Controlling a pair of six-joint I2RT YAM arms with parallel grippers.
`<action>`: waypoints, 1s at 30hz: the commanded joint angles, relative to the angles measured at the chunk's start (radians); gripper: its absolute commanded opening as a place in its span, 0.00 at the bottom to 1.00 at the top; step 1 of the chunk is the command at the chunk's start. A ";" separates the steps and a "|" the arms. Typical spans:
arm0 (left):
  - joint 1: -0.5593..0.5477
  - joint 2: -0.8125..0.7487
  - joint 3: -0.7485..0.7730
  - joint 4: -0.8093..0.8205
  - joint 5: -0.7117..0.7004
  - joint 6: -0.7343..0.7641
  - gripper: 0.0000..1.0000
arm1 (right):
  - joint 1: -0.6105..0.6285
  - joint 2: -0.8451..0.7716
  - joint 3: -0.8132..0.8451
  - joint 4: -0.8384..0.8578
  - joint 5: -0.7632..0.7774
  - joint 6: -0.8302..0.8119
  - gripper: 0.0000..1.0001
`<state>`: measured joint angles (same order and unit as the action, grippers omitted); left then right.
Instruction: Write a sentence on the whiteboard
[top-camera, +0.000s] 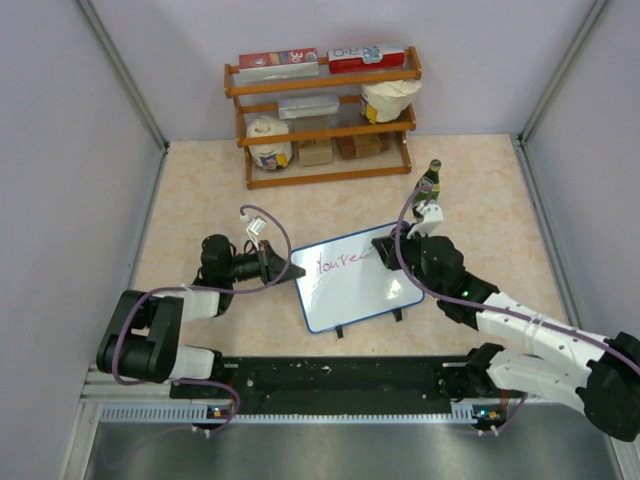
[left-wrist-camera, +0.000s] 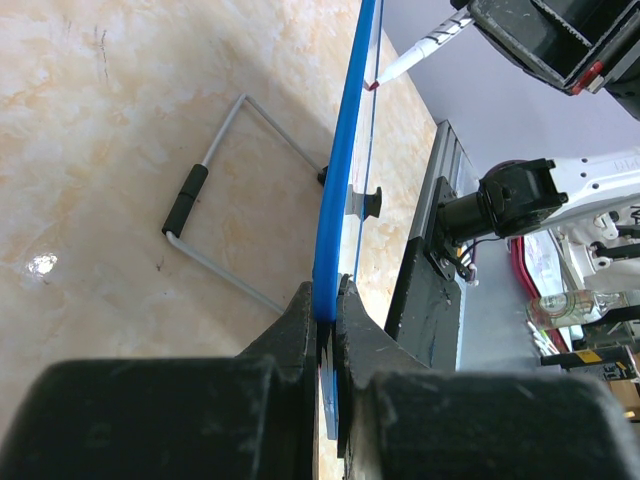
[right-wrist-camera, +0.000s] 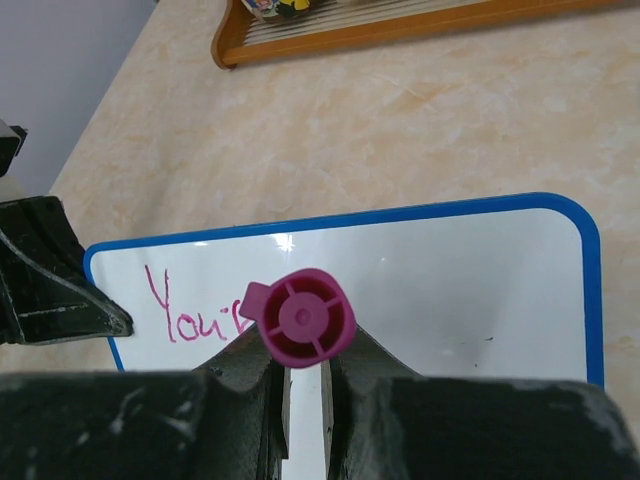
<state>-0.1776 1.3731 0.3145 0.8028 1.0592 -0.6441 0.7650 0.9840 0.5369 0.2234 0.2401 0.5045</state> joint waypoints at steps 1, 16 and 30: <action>-0.007 0.021 0.009 -0.027 -0.024 0.092 0.00 | -0.024 -0.045 0.035 0.022 -0.014 -0.032 0.00; -0.007 0.018 0.009 -0.027 -0.024 0.095 0.00 | -0.070 -0.154 0.097 -0.030 -0.156 -0.040 0.00; -0.007 -0.028 0.021 -0.118 -0.065 0.162 0.00 | -0.137 -0.185 0.078 -0.087 -0.206 -0.095 0.00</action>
<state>-0.1776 1.3693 0.3164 0.7940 1.0603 -0.6319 0.6811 0.8116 0.5846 0.1246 0.0887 0.4355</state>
